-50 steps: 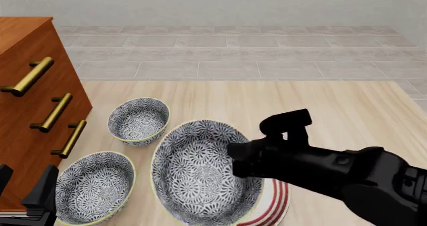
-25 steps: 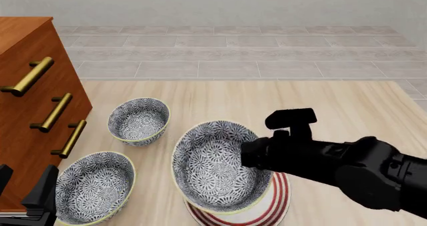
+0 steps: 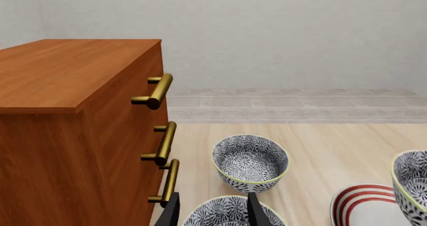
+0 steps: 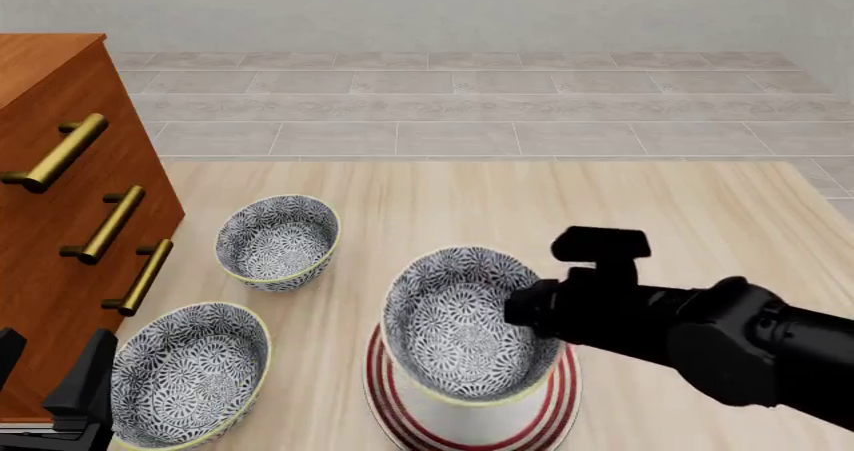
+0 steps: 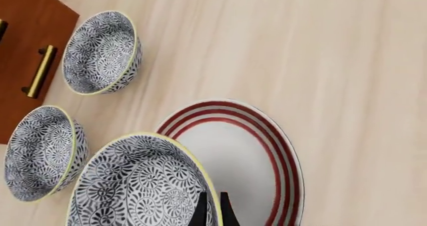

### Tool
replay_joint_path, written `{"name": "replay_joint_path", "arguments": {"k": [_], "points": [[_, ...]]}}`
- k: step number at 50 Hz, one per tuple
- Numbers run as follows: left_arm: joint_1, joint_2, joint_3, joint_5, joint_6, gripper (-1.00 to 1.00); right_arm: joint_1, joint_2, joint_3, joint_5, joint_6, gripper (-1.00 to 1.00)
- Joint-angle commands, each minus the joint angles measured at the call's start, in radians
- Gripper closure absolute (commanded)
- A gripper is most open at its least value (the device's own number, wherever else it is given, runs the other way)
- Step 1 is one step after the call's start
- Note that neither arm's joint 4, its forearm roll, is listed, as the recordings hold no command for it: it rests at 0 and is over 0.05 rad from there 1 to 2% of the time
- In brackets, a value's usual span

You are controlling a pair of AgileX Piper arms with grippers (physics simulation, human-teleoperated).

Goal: Put the bowl at the front on the plate.

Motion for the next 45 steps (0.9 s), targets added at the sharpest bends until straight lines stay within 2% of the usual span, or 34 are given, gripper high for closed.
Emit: {"name": "replay_joint_path", "arguments": {"k": [1, 11, 28, 45], "points": [[0.0, 0.0, 0.0, 0.0, 0.0, -1.0, -0.056, 0.028, 0.023, -0.037, 0.002, 1.0], [0.0, 0.0, 0.0, 0.0, 0.0, -1.0, -0.088, 0.086, 0.051, -0.103, -0.008, 1.0], [0.0, 0.0, 0.0, 0.0, 0.0, -1.0, -0.068, 0.157, 0.128, -0.232, 0.044, 1.0], [0.0, 0.0, 0.0, 0.0, 0.0, -1.0, -0.071, 0.186, 0.135, -0.257, 0.034, 1.0]]}}
